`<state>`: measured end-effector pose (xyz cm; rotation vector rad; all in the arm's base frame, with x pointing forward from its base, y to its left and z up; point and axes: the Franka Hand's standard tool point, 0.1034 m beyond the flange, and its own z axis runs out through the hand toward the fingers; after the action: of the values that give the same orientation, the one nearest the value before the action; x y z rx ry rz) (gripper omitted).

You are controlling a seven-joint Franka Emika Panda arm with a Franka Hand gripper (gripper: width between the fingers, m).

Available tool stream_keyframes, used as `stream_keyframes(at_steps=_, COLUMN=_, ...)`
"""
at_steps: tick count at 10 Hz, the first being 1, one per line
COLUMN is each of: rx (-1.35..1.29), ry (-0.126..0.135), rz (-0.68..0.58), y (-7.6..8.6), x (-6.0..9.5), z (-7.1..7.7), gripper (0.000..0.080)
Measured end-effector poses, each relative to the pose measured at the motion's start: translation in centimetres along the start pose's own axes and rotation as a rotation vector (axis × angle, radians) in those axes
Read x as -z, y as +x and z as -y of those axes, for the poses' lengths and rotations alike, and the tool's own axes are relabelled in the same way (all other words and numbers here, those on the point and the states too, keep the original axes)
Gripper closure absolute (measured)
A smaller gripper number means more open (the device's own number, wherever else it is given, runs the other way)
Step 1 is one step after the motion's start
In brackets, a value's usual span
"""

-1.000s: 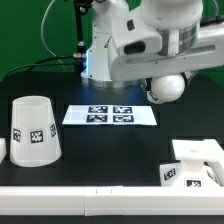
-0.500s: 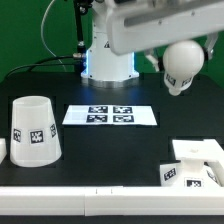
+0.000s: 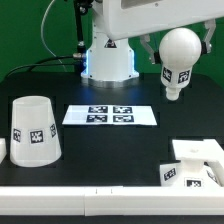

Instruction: Assemble lamp

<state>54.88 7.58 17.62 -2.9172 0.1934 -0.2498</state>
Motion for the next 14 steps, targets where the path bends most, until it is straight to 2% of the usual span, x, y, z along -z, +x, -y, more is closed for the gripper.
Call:
stream_keyframes(at_steps=1, rx=0.007, ry=-0.003, rz=-0.085, y=1.0, x=0.2, z=0.2, gripper=0.0233)
stream_keyframes(at_steps=2, rx=0.005, ry=-0.003, rz=-0.187, y=2.6, x=0.2, z=0.2, gripper=0.0233)
stream_keyframes(at_steps=3, rx=0.005, ry=-0.010, rz=-0.301, y=3.9, x=-0.6, z=0.4, gripper=0.0233)
stream_keyframes(at_steps=4, rx=-0.031, ry=0.003, rz=-0.331, y=3.9, x=-1.6, z=1.3, gripper=0.0233)
stream_keyframes(at_steps=5, rx=-0.038, ry=0.012, rz=-0.333, y=4.3, x=-1.4, z=2.0, gripper=0.0233)
stream_keyframes(at_steps=8, rx=-0.034, ry=0.008, rz=-0.332, y=4.3, x=-1.5, z=1.6, gripper=0.0233)
stream_keyframes(at_steps=12, rx=-0.023, ry=0.014, rz=-0.312, y=4.3, x=-3.5, z=2.6, gripper=0.0233)
stream_keyframes(at_steps=14, rx=-0.023, ry=0.012, rz=-0.308, y=4.2, x=-3.6, z=2.5, gripper=0.0233)
